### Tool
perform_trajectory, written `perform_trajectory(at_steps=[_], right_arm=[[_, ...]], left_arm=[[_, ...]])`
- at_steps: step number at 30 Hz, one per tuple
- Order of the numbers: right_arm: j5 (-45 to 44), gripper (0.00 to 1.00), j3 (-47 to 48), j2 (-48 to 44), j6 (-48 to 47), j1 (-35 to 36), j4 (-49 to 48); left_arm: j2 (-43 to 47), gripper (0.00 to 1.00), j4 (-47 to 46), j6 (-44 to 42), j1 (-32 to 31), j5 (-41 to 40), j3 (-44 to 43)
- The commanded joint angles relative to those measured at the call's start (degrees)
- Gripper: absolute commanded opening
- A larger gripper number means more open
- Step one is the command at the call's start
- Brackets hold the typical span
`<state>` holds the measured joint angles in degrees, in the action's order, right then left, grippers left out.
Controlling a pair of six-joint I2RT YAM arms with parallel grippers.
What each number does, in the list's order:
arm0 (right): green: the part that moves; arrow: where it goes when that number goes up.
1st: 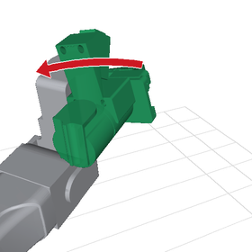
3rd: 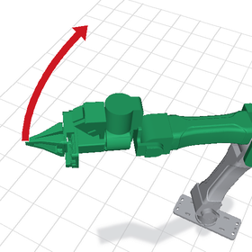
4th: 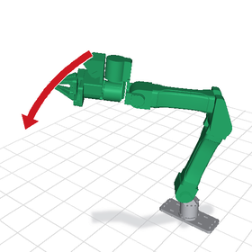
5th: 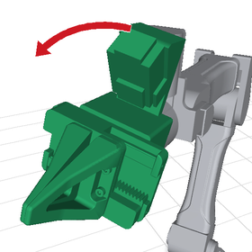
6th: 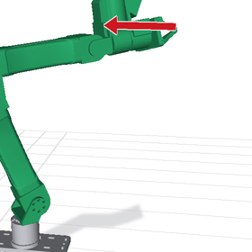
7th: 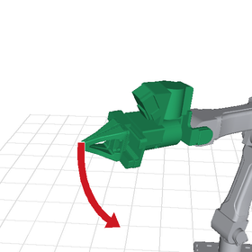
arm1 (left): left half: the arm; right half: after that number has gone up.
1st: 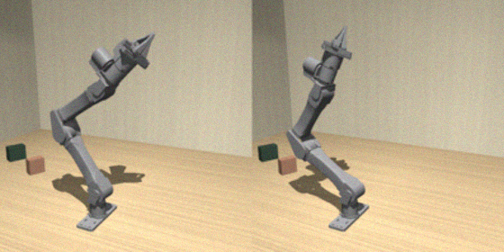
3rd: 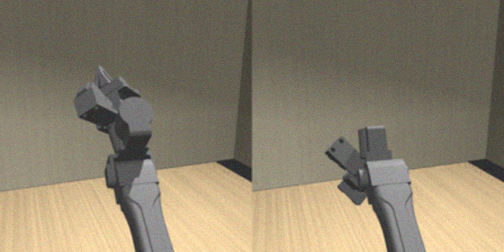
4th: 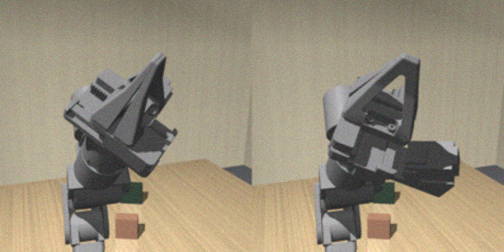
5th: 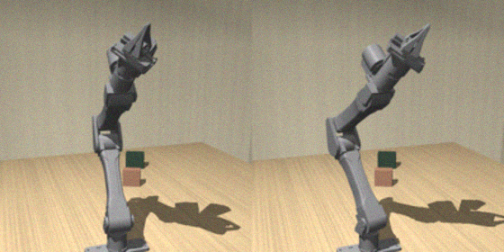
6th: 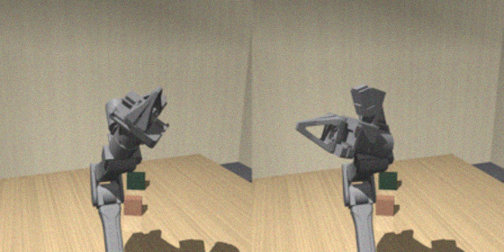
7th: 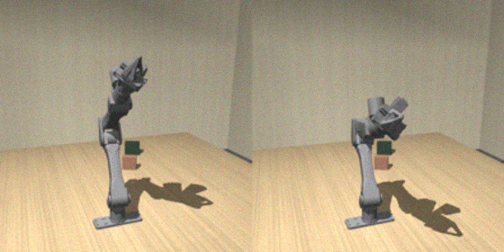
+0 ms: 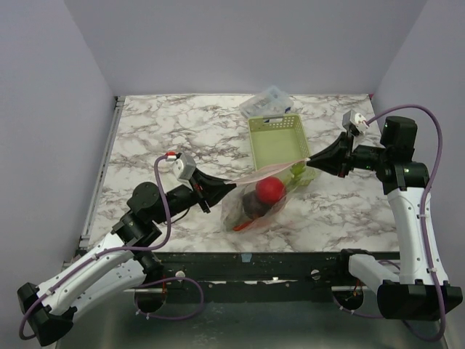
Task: Open the zip-top bag and remove the fake food
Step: Unzip the zipper food storage bag at the center of the board.
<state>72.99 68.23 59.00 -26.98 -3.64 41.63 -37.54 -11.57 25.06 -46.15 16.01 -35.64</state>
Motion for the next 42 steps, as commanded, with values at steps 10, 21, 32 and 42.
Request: perform_trajectory(at_steps=[10,21,32,42], right_arm=[[-2.1,0.04,-0.6,-0.9,0.8,-2.4,-3.6],[-3.6,0.05,-1.1,-0.9,0.0,-3.3,-3.3],[-4.5,0.05,-1.0,-0.6,-2.1,-3.7,-1.5],[-3.4,0.19,-1.0,-0.2,-1.0,-3.9,-2.2]], left_arm=[[2.9,0.00,1.2,-1.3,1.0,-1.6,0.8],[3.9,0.00,2.0,-1.4,1.6,-1.9,1.1],[5.0,0.00,2.9,-1.0,2.4,-2.5,1.1],[2.1,0.00,0.2,0.2,2.8,-1.3,-0.2]])
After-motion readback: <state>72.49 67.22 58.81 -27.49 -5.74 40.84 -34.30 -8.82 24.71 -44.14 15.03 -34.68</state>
